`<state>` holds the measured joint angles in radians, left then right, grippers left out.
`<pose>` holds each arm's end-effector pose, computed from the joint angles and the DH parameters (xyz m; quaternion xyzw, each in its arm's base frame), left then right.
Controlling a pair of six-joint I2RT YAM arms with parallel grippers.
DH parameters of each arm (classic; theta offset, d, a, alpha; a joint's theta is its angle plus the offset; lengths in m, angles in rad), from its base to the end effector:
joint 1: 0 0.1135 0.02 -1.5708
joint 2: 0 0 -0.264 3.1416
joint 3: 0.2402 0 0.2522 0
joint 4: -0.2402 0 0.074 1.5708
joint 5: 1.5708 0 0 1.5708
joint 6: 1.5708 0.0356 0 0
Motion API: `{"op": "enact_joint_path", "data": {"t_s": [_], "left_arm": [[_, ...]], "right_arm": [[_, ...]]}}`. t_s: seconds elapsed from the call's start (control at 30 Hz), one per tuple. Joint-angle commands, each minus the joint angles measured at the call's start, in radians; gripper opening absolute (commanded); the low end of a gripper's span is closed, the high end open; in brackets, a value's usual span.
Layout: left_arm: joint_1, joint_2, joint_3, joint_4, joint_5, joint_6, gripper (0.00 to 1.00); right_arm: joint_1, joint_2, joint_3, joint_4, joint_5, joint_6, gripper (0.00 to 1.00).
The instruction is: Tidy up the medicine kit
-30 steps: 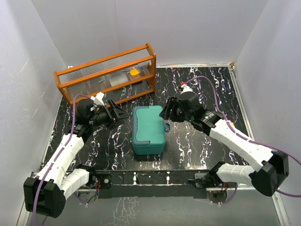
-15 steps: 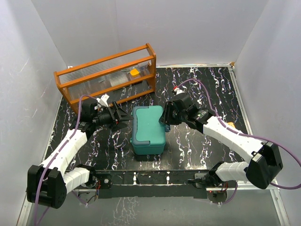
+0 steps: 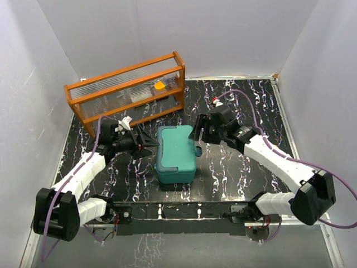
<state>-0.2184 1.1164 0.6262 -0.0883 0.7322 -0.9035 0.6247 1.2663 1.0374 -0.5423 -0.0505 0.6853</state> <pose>0.2219 -0.0736 0.2334 -0.1153 0.8307 -0.5030 0.2089 0.2192 0.1603 0.2918 0.0181 0.9207 0.2555 0.2944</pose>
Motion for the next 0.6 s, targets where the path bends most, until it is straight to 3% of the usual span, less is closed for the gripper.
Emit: {"op": "enact_joint_path", "data": {"t_s": [0.0, 0.1, 0.23, 0.57], "left_arm": [[-0.004, 0.011, 0.025, -0.034, 0.0, 0.026, 0.74], [-0.004, 0.019, 0.023, -0.034, -0.002, 0.028, 0.75], [-0.008, 0.027, 0.023, -0.026, -0.002, 0.025, 0.75], [-0.028, 0.035, 0.023, 0.018, 0.007, -0.001, 0.77]], "right_arm": [[-0.081, -0.068, -0.005, 0.045, -0.054, 0.014, 0.74], [-0.127, -0.111, -0.076, 0.134, -0.163, 0.035, 0.89], [-0.157, -0.128, -0.137, 0.217, -0.235, 0.058, 0.98], [-0.207, -0.126, -0.311, 0.435, -0.306, 0.207, 0.98]]}}
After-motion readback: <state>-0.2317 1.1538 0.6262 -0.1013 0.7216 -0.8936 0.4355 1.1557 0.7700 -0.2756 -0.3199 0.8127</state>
